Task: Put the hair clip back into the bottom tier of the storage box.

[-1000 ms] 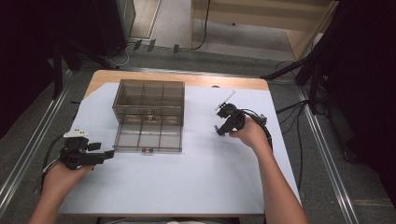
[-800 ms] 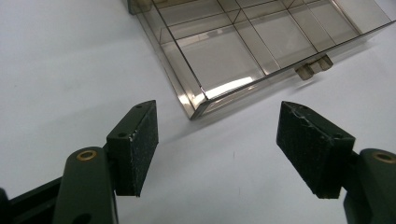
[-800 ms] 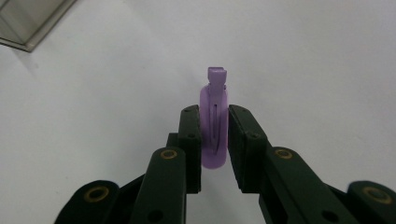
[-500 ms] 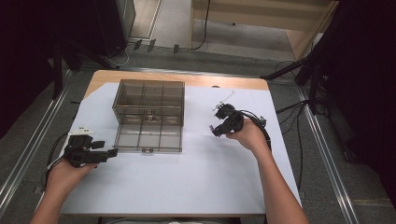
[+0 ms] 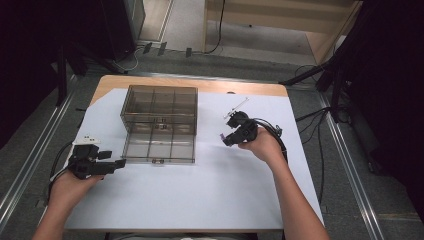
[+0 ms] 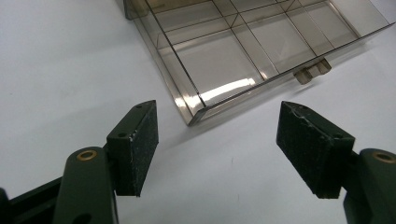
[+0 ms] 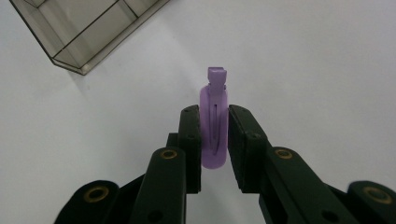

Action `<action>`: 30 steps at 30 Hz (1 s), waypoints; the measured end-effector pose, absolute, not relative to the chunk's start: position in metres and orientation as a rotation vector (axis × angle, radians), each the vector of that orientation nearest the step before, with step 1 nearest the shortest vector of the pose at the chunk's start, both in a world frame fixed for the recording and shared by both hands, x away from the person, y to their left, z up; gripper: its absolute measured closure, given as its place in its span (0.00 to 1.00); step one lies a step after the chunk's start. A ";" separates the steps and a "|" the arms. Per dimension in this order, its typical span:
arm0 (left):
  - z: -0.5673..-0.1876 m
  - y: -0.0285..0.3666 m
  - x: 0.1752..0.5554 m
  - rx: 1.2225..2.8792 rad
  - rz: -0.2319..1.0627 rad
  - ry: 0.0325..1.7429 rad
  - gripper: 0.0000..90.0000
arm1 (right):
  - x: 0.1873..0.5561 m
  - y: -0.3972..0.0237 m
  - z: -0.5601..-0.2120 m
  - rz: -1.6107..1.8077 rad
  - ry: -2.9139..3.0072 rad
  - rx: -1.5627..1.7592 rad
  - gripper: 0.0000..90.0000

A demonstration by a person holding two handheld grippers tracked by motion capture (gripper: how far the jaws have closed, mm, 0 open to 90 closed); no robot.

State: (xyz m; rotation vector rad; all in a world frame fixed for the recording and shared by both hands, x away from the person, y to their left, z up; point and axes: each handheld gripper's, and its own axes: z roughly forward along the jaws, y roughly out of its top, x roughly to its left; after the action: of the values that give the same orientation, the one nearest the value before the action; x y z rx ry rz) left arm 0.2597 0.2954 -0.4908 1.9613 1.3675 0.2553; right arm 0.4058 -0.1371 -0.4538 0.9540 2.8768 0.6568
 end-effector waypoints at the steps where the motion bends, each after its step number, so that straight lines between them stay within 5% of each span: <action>1: -0.491 0.295 0.260 1.963 0.254 1.368 0.34 | 0.405 -0.136 -0.454 0.660 2.876 0.953 0.86; 30: -0.492 0.300 0.254 1.957 0.259 1.387 0.34 | 0.397 -0.103 -0.452 0.680 2.927 0.829 0.86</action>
State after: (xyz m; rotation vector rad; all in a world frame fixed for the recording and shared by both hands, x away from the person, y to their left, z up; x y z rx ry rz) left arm 0.2545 0.3001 -0.4917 1.9567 1.3865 0.2595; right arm 0.3969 -0.1029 -0.4519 0.8292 2.9271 0.6802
